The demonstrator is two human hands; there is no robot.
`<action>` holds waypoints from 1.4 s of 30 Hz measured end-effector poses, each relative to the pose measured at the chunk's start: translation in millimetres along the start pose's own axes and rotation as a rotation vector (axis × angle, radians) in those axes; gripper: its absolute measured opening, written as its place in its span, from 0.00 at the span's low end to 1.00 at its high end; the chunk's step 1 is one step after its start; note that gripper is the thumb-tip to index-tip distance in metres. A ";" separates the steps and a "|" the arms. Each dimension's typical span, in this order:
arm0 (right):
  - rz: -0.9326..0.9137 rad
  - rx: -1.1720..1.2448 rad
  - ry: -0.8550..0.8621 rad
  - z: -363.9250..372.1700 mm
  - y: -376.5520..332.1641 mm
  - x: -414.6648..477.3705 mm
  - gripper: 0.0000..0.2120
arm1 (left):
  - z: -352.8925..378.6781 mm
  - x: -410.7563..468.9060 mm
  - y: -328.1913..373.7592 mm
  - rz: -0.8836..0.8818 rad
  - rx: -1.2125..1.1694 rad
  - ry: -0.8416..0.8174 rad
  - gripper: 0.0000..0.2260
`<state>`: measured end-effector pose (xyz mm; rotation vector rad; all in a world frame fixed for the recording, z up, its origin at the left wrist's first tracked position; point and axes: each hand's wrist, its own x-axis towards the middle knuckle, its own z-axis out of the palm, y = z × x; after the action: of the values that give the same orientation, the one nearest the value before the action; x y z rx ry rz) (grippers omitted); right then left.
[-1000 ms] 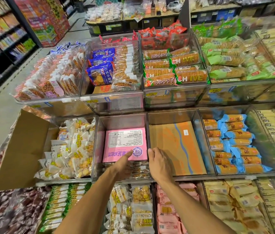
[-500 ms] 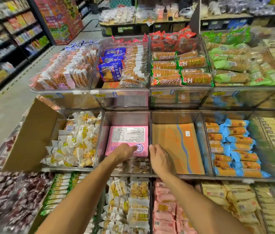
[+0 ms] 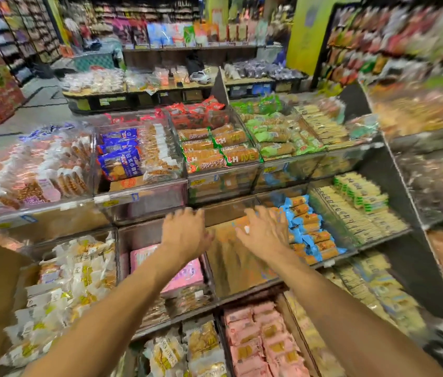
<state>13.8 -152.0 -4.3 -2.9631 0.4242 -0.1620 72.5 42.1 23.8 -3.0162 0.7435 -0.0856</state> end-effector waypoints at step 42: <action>1.069 -0.113 0.122 -95.3 506.0 -427.0 0.30 | -24.4 -125.6 661.1 1.029 0.085 -0.092 0.26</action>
<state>-542.7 -522.6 -26.7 -2.3890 1.9442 -0.1831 -346.4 -485.0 11.9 -2.1739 2.0450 0.0526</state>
